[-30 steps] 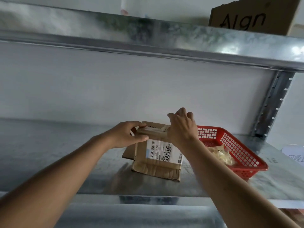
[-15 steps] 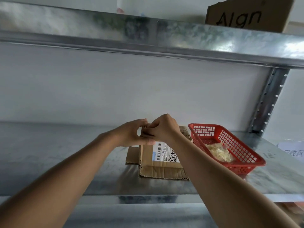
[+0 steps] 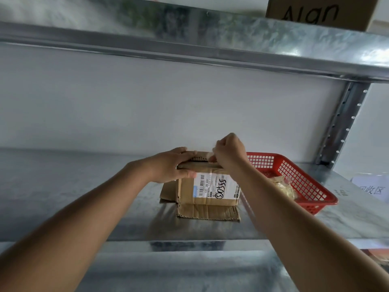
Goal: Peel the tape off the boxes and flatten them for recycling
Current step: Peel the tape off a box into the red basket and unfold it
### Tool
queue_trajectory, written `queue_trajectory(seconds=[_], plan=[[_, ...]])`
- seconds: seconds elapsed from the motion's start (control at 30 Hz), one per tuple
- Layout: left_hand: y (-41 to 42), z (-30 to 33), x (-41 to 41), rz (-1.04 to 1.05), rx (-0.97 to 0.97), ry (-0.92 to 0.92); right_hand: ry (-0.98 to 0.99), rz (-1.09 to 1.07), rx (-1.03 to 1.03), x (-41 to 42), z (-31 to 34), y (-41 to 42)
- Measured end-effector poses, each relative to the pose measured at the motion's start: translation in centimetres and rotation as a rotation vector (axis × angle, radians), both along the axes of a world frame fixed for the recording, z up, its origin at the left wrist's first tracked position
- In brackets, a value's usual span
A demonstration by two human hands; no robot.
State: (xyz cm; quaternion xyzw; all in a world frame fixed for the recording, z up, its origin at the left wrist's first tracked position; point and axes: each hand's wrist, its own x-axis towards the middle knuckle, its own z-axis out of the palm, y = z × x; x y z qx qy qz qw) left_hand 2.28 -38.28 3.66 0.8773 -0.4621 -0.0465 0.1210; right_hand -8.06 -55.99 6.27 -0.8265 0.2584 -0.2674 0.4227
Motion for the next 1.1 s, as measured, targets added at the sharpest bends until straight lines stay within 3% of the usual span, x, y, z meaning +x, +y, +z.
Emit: queue_trajectory(seconds=[0.1,0.2,0.33,0.43,0.57,0.7,0.9,1.1], plan=[[-0.2,1.5,-0.5,0.008,0.108,-0.009,-0.187,-0.001,0.213,-1.4,0.4,-1.2],[-1.5,2.6,-1.7,-0.024,0.081,-0.082,-0.292,0.005,0.344,-2.3,-0.1,-1.6],[-3.7,2.2,-3.8,-0.115,-0.033,-0.147,-0.402,0.002,0.237,-3.1,-0.9,-2.1],[-3.5,1.9,-3.4,-0.095,0.105,-0.24,-0.512,-0.061,0.166,-3.8,-0.6,-3.3],[-2.0,3.2,-1.7,-0.008,0.214,-0.196,-0.653,-0.27,0.077,-5.2,0.2,-5.4],[-2.7,3.7,-1.9,-0.031,0.082,-0.144,-0.456,-0.29,-0.02,-5.9,-0.5,-5.9],[-4.8,1.3,-2.6,-0.077,-0.083,-0.158,0.012,-0.001,-0.02,-5.6,-2.8,-4.6],[-5.2,-0.1,-2.1,-0.062,-0.091,-0.123,0.027,0.041,0.021,-4.5,-5.9,-3.9]])
